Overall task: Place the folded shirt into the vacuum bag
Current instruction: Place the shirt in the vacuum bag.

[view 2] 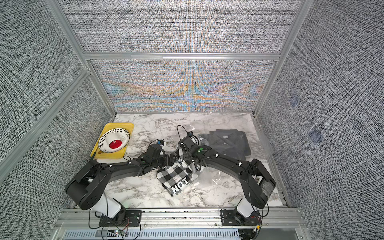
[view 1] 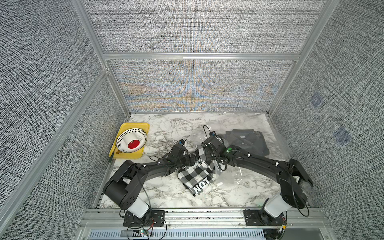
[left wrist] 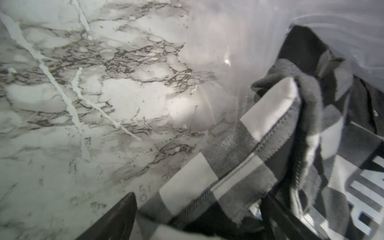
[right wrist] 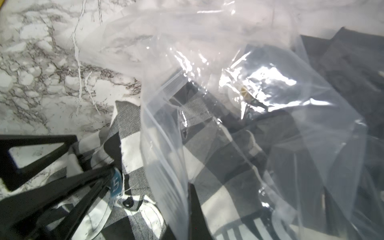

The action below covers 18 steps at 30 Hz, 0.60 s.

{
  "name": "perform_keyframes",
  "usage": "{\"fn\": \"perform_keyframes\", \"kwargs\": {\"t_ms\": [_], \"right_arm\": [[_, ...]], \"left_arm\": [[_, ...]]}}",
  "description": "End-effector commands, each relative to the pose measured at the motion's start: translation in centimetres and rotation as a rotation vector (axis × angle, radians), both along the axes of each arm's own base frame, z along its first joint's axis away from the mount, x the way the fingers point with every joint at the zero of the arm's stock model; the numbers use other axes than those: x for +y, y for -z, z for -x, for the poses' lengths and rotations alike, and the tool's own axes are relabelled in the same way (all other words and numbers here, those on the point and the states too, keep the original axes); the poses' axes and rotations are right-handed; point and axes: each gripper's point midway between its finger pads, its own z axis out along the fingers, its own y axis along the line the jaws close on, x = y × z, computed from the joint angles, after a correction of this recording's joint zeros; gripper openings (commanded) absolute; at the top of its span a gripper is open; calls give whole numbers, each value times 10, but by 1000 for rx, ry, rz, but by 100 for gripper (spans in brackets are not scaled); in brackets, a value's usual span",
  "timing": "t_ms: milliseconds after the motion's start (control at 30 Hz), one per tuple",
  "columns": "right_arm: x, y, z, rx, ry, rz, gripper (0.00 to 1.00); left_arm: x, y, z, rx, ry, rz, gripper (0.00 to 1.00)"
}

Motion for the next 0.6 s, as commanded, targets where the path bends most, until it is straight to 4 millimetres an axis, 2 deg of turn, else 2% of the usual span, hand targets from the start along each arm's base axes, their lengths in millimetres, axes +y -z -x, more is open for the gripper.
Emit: {"fn": "perform_keyframes", "kwargs": {"t_ms": [0, 133, 233, 300, 367, 400, 467, 567], "right_arm": [[7, 3, 5, 6, -22, 8, 0], [-8, 0, 12, 0, 15, 29, 0], [-19, -6, 17, -6, 39, 33, 0], [-22, -9, 18, -9, 49, 29, 0], [-25, -11, 18, -11, 59, 21, 0], [-26, -11, 18, -10, 63, 19, 0], [-29, -11, 15, -8, 78, 15, 0], [-30, -13, 9, -7, 92, 3, 0]], "left_arm": [[-21, -4, -11, -21, 67, 101, 94], [-49, 5, -3, 34, 188, 198, 92], [-58, 5, 0, 44, 212, 253, 79], [-58, 1, 0, 33, 204, 269, 53], [-55, -4, -3, 26, 184, 263, 17], [-55, -9, -6, 21, 180, 259, 7], [-56, -22, -8, 4, 184, 259, 0], [-57, -48, -11, -41, 195, 262, 0]]}}
